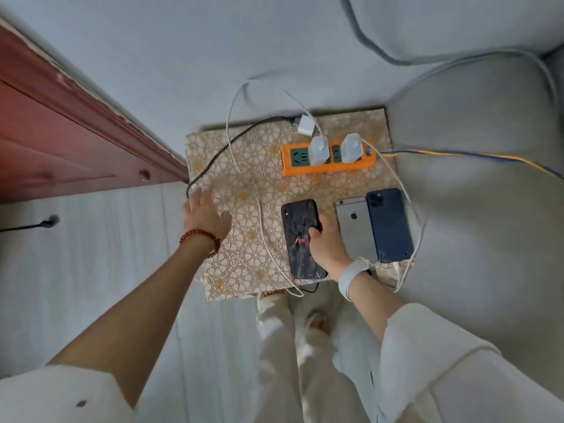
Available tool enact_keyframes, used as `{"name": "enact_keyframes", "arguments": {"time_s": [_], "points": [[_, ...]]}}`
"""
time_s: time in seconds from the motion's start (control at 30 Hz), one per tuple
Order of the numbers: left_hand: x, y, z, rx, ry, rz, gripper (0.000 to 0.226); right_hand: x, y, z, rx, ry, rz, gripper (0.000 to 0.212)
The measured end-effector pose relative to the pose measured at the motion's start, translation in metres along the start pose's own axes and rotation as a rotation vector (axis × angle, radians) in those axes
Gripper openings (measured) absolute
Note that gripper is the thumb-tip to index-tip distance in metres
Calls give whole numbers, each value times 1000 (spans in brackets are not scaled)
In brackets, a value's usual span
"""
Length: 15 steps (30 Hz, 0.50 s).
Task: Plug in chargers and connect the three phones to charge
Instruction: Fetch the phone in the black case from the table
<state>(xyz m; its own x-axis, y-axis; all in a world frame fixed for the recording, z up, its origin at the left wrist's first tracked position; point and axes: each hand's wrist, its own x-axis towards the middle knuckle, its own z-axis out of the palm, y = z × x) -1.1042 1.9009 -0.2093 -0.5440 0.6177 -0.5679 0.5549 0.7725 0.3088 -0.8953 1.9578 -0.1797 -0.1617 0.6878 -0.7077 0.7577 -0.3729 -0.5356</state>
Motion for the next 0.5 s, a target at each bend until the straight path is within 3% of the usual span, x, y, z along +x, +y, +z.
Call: {"name": "enact_keyframes", "arguments": {"time_s": [0.1, 0.23, 0.37, 0.5], "points": [[25, 4, 2, 69, 45, 38, 76, 14, 5, 0, -47, 41, -16, 25], [46, 11, 0, 105, 53, 41, 79, 19, 6, -3, -307, 109, -39, 32], [45, 13, 0, 126, 269, 50, 49, 18, 2, -1, -441, 127, -94, 31], [45, 8, 2, 134, 211, 6, 27, 19, 0, -3, -511, 108, -90, 30]]}}
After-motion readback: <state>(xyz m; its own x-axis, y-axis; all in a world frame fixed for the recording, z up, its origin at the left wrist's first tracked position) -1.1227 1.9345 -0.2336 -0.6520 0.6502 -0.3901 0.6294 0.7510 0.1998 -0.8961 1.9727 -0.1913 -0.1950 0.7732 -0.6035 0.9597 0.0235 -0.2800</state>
